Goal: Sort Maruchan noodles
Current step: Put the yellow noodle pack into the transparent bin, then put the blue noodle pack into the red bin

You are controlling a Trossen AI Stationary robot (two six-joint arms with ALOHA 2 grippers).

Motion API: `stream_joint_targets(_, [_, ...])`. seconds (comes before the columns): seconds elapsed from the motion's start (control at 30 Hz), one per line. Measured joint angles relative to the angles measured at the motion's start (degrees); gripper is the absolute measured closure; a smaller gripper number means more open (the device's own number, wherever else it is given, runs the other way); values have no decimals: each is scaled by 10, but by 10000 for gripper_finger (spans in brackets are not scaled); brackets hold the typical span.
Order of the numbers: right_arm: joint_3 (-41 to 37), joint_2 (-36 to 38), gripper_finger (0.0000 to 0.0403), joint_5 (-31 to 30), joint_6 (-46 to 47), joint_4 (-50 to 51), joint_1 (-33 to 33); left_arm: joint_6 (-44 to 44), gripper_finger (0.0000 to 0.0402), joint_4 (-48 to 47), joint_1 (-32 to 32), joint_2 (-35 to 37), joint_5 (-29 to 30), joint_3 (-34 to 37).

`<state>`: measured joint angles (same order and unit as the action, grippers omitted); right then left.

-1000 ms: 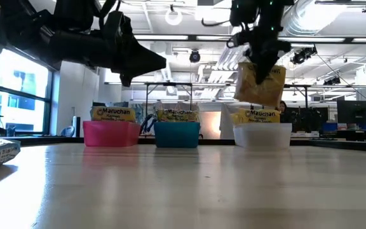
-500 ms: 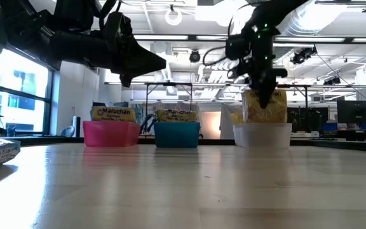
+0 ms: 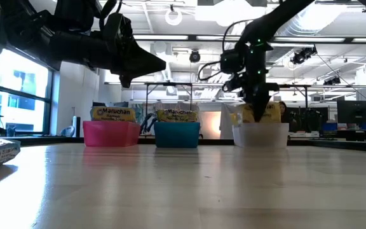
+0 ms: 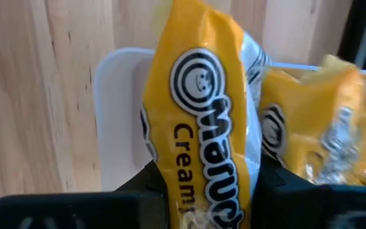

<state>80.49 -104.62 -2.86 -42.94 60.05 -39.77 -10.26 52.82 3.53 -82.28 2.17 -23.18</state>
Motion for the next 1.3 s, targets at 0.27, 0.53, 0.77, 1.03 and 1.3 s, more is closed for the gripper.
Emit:
stream_joint_targets(0.27, [0,-22,285,-27,22,-5,5,0,367,-2,0,0,0,0])
stream_joint_targets(0.53, [0,-20,211,-48,55,-2,26,0,367,-4,0,0,0,0])
stream_joint_targets(0.77, [0,7,199,-92,59,11,43,0,367,-5,0,0,0,0])
stream_joint_targets(1.03, [0,113,199,-96,127,19,47,5,367,-16,0,0,0,0])
stream_joint_targets(1.3, [-78,240,221,-22,181,-80,52,-5,367,-75,6,1,11,0])
